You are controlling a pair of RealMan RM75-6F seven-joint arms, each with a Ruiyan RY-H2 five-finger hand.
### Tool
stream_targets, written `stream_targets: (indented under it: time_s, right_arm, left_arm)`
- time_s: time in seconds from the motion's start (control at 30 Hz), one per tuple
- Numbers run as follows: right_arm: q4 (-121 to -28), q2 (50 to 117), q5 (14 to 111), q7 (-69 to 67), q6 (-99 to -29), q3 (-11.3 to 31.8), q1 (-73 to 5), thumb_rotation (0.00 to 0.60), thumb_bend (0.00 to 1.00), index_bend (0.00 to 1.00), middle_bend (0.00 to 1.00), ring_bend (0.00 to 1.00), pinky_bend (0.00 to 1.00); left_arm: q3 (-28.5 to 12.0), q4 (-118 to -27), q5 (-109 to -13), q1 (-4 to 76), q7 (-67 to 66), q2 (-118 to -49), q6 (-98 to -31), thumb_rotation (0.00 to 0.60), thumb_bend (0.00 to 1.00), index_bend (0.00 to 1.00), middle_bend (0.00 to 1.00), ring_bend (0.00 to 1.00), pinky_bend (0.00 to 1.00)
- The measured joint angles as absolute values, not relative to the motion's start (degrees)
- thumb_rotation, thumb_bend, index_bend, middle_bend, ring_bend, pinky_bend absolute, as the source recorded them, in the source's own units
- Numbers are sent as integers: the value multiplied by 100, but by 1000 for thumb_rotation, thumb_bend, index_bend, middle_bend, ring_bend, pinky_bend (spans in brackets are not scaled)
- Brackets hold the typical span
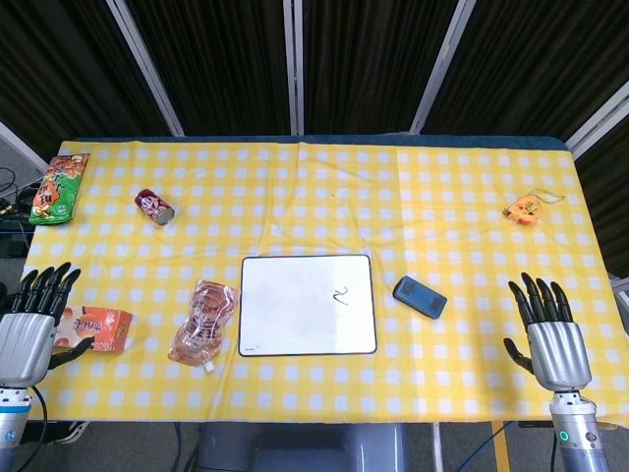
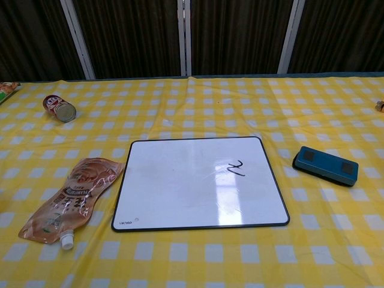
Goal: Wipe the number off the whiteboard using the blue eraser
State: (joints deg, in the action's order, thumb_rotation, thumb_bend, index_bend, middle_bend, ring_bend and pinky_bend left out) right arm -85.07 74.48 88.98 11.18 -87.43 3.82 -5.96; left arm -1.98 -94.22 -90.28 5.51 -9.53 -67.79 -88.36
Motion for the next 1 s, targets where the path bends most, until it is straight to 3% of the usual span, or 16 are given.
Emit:
stream_targets:
  time_s: [0.5, 0.8, 1.0]
  right_arm:
    - [-8593, 7462, 8807, 1211, -8607, 437, -667, 600, 151, 82, 0, 0, 0]
    - [-8773, 7599, 8311, 1469, -7899, 688, -1062, 600, 151, 133, 8, 0, 13]
    - [-9151, 7769, 7706, 1989, -7358, 926, -1432, 600, 152, 235, 88, 1, 51]
  left_arm:
    - [-208, -9420, -9024, 557, -944, -6772, -8826, 600, 126, 0, 0, 0, 0]
    - [-252, -9441, -8960, 599, -983, -6787, -8775, 600, 125, 0, 0, 0, 0]
    - [-271, -9445, -8924, 622, -962, -6779, -8738, 600, 125, 0, 0, 0, 0]
